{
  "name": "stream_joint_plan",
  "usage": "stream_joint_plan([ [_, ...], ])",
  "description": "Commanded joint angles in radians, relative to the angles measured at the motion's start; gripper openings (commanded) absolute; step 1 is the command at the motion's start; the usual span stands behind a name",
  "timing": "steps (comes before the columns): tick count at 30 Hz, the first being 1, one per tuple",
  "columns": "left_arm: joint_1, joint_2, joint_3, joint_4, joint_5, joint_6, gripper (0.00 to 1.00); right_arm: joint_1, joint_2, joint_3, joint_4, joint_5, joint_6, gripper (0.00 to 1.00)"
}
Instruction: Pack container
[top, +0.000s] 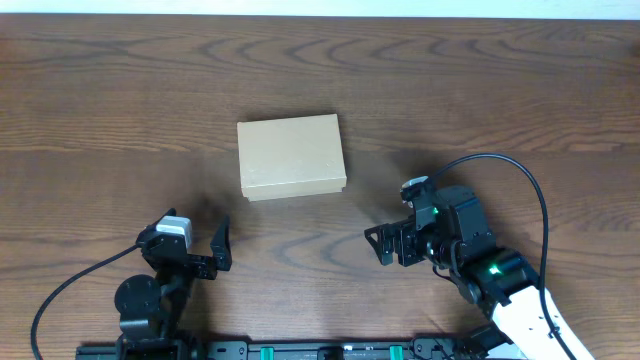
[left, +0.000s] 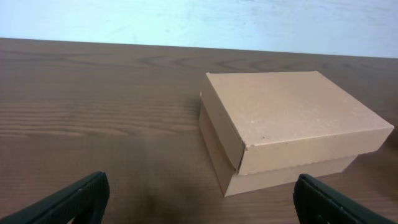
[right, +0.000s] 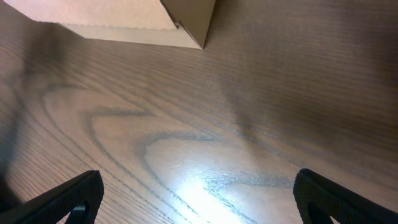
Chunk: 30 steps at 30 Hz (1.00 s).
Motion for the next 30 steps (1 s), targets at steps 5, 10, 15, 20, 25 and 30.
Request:
stream_joint_plan([
  [5, 0.006, -0.008, -0.026, -0.001, -0.004, 0.017, 0.95, 0.031, -0.222, -0.098, 0.039, 0.120, -0.032, 0.99],
  [10, 0.006, -0.008, -0.026, -0.001, -0.004, 0.017, 0.95, 0.072, -0.517, -0.277, 0.143, 0.134, -0.033, 0.99],
  [15, 0.006, -0.008, -0.026, 0.000, -0.004, 0.017, 0.95, 0.074, -0.751, -0.399, 0.149, 0.137, -0.033, 0.99],
  [20, 0.006, -0.008, -0.026, -0.001, -0.004, 0.017, 0.95, 0.074, -0.867, -0.443, 0.153, 0.131, -0.032, 0.99],
  [25, 0.006, -0.008, -0.026, -0.001, -0.004, 0.017, 0.95, 0.074, -0.935, -0.443, 0.153, 0.130, -0.032, 0.99],
  [30, 0.006, -0.008, -0.026, -0.001, -0.004, 0.017, 0.95, 0.074, -0.935, -0.444, 0.156, 0.130, -0.032, 0.99],
])
